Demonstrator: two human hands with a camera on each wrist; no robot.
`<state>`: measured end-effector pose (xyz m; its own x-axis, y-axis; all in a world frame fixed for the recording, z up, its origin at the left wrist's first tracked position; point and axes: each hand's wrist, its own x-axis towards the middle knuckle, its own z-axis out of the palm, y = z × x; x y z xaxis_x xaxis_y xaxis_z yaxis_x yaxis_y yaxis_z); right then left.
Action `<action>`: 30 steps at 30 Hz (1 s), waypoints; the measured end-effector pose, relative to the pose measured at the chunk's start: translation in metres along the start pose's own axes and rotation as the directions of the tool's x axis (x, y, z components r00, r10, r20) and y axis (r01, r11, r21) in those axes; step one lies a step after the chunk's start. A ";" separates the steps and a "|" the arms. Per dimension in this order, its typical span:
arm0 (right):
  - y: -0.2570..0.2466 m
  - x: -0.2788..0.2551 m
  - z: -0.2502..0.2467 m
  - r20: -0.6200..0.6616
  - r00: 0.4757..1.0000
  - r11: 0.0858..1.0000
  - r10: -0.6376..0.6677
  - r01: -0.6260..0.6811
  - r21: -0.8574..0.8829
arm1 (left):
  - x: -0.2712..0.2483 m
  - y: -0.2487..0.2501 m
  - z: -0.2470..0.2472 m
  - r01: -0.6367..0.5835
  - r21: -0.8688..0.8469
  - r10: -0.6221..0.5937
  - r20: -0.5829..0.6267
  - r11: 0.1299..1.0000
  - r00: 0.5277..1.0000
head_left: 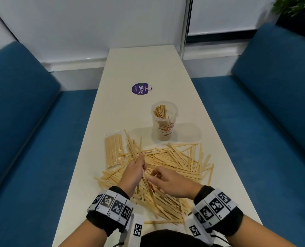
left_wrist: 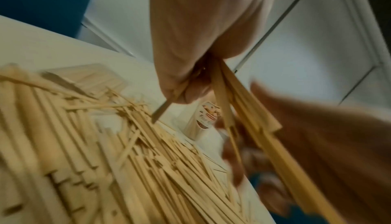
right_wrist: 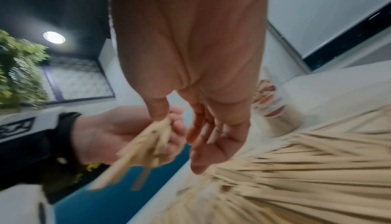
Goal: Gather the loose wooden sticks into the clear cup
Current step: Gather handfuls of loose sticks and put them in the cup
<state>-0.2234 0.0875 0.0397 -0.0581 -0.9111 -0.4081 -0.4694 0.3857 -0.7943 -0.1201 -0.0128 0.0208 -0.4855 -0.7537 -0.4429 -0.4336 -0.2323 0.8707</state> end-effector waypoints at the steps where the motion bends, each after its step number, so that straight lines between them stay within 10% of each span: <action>1: 0.012 -0.002 -0.004 -0.022 0.999 0.998 0.047 -0.048 -0.032 | -0.001 -0.002 -0.004 0.005 0.036 -0.006 0.015 0.999 1.000; 6: 0.081 -0.033 -0.009 -0.130 0.927 0.878 0.352 -0.375 -0.297 | -0.015 -0.017 -0.019 -0.024 0.226 -0.054 0.333 0.974 0.941; 12: 0.115 -0.064 0.012 -0.263 0.840 0.771 0.474 -0.541 -0.338 | -0.023 -0.049 -0.007 -0.354 0.601 -0.016 0.522 0.717 0.853; 30: 0.114 -0.056 0.026 -0.262 0.922 0.901 0.287 -0.352 -0.252 | -0.026 -0.084 0.019 -0.523 0.765 -0.014 0.569 0.375 0.822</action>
<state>-0.2510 0.1866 -0.0391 -0.4191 -0.7672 -0.4856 -0.6247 0.6317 -0.4590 -0.0851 0.0385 -0.0452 -0.8250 -0.2665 -0.4983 -0.4894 0.7778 0.3943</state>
